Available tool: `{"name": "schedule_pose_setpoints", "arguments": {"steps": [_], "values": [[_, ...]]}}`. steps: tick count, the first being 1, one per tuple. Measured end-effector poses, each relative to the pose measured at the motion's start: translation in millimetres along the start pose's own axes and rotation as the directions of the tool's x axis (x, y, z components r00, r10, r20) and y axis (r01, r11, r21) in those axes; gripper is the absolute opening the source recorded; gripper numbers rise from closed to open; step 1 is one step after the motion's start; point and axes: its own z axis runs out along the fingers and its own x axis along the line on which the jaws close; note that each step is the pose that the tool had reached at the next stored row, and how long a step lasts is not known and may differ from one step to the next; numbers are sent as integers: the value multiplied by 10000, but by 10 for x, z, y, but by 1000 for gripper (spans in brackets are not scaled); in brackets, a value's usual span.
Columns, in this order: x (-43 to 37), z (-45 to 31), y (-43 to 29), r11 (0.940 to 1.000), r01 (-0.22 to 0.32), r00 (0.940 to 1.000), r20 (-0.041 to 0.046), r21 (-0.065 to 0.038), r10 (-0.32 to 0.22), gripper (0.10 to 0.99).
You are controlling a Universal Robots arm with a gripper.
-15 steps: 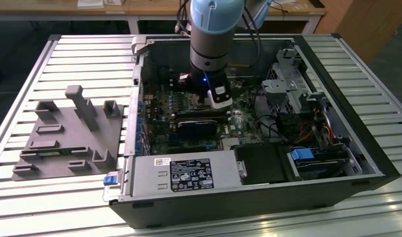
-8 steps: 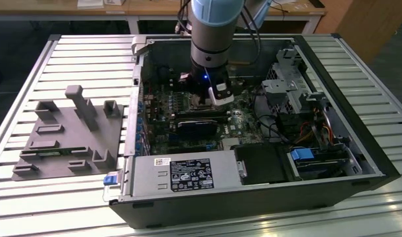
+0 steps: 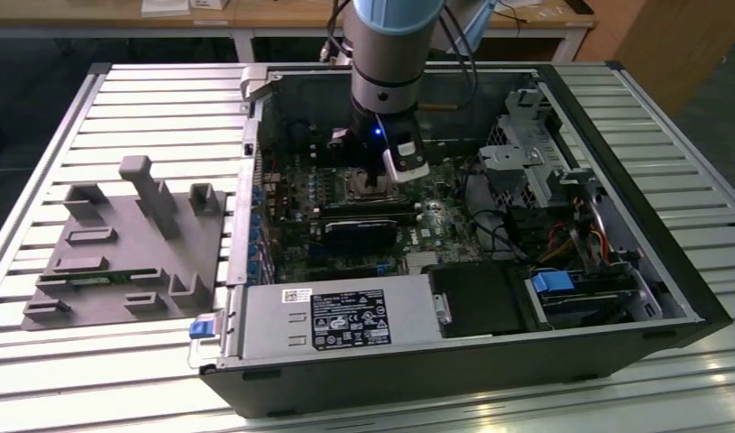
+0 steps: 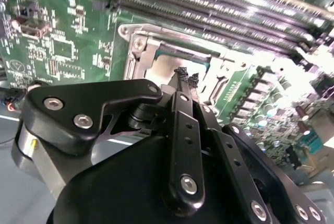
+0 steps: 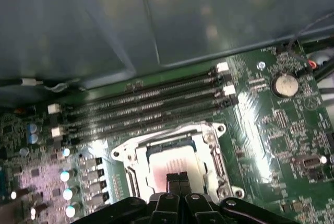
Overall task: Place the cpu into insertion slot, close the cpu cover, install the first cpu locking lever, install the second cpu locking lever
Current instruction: 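Install the second cpu locking lever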
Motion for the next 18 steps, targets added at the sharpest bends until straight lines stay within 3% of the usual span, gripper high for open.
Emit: {"name": "schedule_pose_setpoints", "arguments": {"steps": [4, 10, 18], "values": [[3, -17, 44, 10000, 0, 10000, 10, 63, 0, 102], [10, -181, 78, 10000, 1, 10000, 21, 94, -1, 102], [10, -186, 79, 9999, 1, 10000, 29, 127, -1, 102]]}}
